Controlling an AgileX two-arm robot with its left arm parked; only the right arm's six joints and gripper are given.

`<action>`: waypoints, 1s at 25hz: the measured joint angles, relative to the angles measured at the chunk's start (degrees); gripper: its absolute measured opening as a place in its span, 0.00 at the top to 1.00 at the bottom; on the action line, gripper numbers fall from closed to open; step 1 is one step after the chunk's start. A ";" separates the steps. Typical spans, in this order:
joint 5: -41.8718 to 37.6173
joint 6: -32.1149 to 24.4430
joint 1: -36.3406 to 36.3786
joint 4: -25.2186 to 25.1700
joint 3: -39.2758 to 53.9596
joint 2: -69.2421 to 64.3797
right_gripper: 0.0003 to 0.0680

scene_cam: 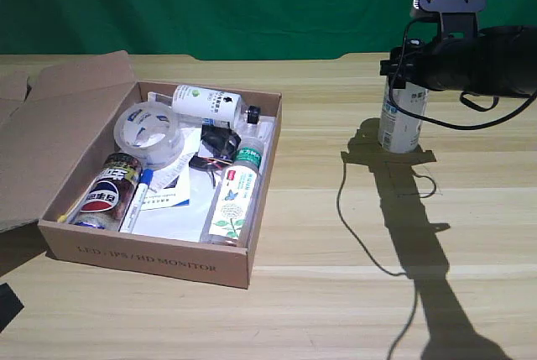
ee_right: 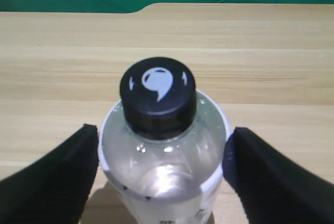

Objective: Place the white bottle into the box.

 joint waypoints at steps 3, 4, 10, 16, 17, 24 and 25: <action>-0.99 -2.96 0.00 0.05 0.99 -1.83 0.19; -1.37 -3.92 0.00 0.05 1.32 -2.69 0.25; 6.74 -4.54 0.05 0.24 1.83 -11.31 0.94; 14.76 -3.44 4.06 -0.01 1.88 -18.77 1.00; 14.24 -3.44 5.87 -0.13 1.88 -19.66 1.00; 2.78 0.17 7.11 -0.20 2.20 -19.45 1.00; 2.42 1.84 6.65 -0.20 2.20 -18.91 1.00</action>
